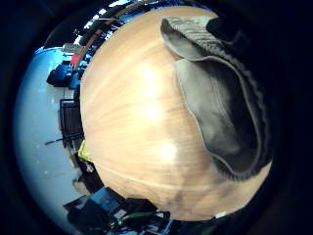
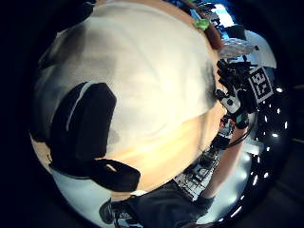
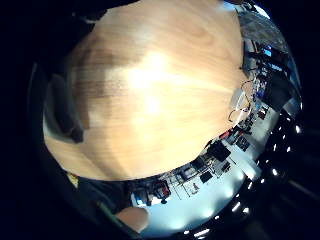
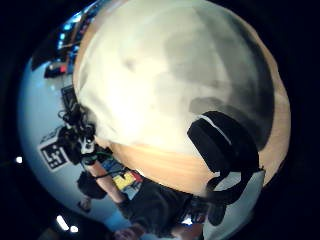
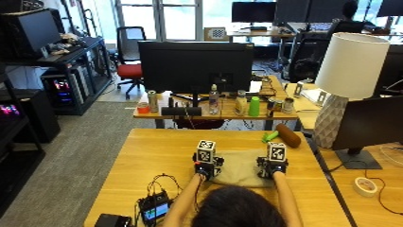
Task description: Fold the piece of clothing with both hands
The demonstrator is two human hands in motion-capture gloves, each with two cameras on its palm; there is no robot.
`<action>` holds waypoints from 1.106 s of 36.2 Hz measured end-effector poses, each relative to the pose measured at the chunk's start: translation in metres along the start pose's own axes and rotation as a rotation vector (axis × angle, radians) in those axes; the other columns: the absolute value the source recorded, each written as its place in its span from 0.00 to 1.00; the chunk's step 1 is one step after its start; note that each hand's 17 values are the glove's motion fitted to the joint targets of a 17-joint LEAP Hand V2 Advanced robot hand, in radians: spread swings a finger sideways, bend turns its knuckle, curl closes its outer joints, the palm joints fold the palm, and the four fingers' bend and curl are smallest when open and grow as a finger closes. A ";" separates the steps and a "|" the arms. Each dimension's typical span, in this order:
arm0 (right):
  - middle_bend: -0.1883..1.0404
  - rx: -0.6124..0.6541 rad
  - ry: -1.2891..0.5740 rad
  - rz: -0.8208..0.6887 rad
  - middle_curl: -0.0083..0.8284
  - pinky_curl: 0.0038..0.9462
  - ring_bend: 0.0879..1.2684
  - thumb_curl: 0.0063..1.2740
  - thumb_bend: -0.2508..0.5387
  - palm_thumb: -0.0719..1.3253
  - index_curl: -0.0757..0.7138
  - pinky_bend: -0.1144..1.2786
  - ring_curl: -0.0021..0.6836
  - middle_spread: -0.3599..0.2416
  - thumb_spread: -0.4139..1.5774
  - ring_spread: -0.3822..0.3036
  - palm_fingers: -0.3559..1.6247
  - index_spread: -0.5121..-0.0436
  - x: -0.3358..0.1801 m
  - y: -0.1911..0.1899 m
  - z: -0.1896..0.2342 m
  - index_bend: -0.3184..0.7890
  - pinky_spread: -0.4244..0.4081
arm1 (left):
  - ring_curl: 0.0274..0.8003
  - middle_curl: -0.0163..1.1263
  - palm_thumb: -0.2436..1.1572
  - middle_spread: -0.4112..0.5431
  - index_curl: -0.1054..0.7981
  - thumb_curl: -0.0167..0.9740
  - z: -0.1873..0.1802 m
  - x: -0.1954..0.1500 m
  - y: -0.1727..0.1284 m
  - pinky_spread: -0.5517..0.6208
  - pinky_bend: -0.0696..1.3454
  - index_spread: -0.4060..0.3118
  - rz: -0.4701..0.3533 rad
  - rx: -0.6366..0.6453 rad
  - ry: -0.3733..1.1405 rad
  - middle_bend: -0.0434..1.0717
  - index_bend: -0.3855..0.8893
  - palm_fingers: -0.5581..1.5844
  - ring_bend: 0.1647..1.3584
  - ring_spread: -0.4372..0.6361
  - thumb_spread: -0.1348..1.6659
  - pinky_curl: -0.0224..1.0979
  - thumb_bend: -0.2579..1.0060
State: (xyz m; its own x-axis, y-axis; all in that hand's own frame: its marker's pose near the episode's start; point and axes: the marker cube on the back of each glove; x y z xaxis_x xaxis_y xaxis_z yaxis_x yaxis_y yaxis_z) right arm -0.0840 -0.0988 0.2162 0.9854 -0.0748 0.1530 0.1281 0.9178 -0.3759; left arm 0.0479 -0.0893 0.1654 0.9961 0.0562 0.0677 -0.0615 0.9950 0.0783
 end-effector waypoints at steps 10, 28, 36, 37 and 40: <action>0.26 -0.043 0.076 0.020 0.33 0.43 0.36 0.17 0.31 0.56 0.33 0.66 0.54 0.38 0.81 0.50 0.26 0.18 0.001 -0.014 0.017 0.35 0.60 | 0.41 0.26 0.30 0.52 0.48 0.23 0.043 -0.005 0.004 0.74 0.36 0.47 -0.027 -0.294 0.027 0.19 0.48 0.30 0.30 0.61 0.80 0.33 0.16; 0.35 0.260 0.040 -0.028 0.43 0.42 0.56 0.22 0.37 0.75 0.37 0.66 0.65 0.32 0.74 0.25 0.76 0.37 -0.013 -0.016 0.013 0.41 0.16 | 0.32 0.28 0.24 0.53 0.52 0.22 0.041 -0.003 0.005 0.80 0.29 0.44 -0.073 -0.310 0.017 0.20 0.45 0.34 0.19 0.68 0.77 0.30 0.19; 0.34 0.301 0.056 0.001 0.48 0.43 0.56 0.23 0.36 0.81 0.46 0.62 0.68 0.33 0.69 0.23 0.83 0.46 -0.012 -0.016 0.014 0.46 0.13 | 0.32 0.28 0.25 0.52 0.53 0.22 0.039 -0.002 0.010 0.78 0.29 0.42 -0.036 -0.336 0.016 0.19 0.45 0.36 0.18 0.66 0.77 0.31 0.20; 0.34 0.306 0.062 -0.001 0.48 0.43 0.56 0.23 0.35 0.81 0.47 0.62 0.68 0.33 0.69 0.23 0.84 0.47 -0.013 -0.016 0.013 0.46 0.13 | 0.32 0.28 0.25 0.51 0.53 0.22 0.039 -0.002 0.012 0.78 0.29 0.42 -0.032 -0.349 0.017 0.19 0.45 0.36 0.18 0.66 0.77 0.31 0.19; 0.34 0.332 0.079 -0.023 0.49 0.43 0.55 0.24 0.33 0.81 0.49 0.60 0.68 0.33 0.67 0.23 0.84 0.48 -0.015 -0.017 0.011 0.46 0.12 | 0.32 0.27 0.26 0.51 0.53 0.22 0.037 -0.004 0.016 0.77 0.29 0.42 -0.030 -0.377 0.018 0.19 0.45 0.36 0.18 0.65 0.77 0.31 0.20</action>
State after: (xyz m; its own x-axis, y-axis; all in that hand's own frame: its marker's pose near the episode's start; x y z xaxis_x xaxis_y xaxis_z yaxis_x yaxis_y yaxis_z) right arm -0.1025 -0.1094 0.2300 0.9900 -0.1147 0.0818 0.1192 0.9915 -0.0529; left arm 0.0410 -0.0770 0.2031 0.9983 0.0247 0.0533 -0.0081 0.9565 -0.2917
